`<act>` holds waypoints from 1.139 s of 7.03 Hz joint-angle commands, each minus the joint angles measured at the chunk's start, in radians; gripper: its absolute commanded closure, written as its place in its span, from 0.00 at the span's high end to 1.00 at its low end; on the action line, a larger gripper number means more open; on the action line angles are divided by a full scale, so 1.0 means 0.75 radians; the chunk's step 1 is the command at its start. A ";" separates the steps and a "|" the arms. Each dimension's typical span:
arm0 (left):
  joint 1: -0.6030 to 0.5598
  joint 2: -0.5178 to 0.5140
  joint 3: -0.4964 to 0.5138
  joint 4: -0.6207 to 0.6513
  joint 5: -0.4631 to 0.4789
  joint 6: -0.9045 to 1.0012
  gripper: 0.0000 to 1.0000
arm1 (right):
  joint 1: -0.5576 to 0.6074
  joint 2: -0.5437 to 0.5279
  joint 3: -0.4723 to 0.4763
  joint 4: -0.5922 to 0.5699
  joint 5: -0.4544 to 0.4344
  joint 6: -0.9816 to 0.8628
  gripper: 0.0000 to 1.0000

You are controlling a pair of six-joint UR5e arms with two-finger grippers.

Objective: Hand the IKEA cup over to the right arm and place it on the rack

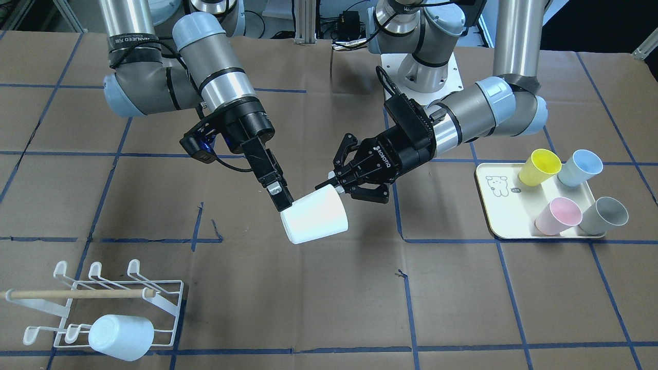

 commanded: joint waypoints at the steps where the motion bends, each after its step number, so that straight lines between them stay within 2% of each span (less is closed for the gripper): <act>1: 0.000 0.000 -0.002 0.001 0.000 -0.001 0.05 | 0.012 0.032 -0.042 0.014 -0.010 0.000 0.97; 3: -0.002 0.000 -0.002 0.001 0.000 -0.001 0.05 | 0.029 0.045 -0.065 0.049 -0.059 -0.022 0.97; 8: -0.002 0.002 -0.002 0.001 -0.002 -0.001 0.06 | 0.055 0.092 -0.126 0.051 -0.084 -0.069 0.97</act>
